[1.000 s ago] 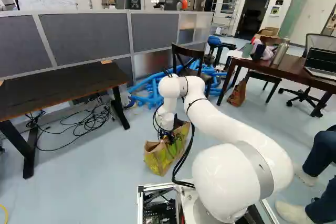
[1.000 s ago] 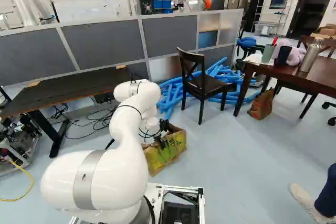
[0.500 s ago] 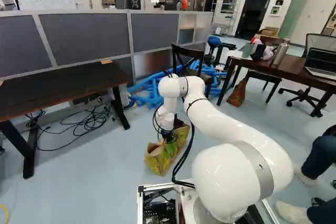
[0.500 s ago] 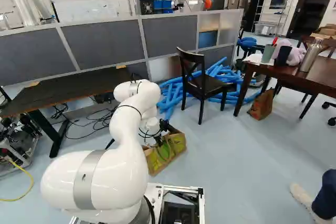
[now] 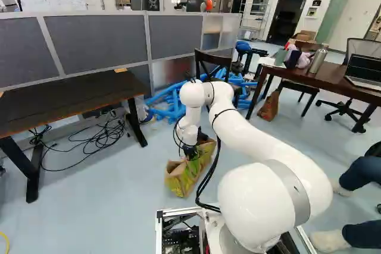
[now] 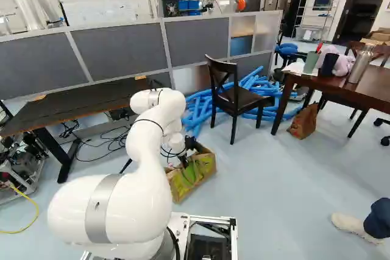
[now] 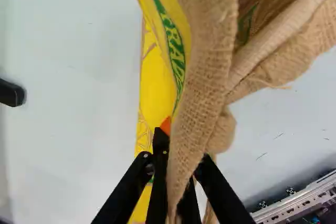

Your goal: Pick up the bag on the ground and place it on the table

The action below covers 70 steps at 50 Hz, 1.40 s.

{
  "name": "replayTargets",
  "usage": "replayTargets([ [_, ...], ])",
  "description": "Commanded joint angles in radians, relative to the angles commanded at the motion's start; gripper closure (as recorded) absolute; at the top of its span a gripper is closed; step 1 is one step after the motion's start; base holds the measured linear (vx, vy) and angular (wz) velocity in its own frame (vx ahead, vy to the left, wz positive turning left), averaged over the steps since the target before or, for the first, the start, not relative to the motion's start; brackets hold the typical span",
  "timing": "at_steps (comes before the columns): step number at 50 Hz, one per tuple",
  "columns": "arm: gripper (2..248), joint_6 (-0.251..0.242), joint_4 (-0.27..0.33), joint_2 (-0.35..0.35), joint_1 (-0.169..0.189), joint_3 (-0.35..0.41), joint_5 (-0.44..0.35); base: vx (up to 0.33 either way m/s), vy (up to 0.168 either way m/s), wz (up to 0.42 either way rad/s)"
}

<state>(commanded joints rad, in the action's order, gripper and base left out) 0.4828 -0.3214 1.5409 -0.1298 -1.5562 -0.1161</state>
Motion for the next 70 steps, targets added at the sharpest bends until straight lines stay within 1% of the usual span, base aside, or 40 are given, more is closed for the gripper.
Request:
replayTargets([
  [11,229,0.0,0.0,-0.042,0.0,0.04,0.0,0.0,0.0,0.0],
  [24,229,0.0,0.014,-0.091,0.0,0.087,0.0,0.0,0.0,0.0],
  [70,229,0.0,0.132,-0.265,0.0,0.239,0.0,0.0,0.0,0.0],
])
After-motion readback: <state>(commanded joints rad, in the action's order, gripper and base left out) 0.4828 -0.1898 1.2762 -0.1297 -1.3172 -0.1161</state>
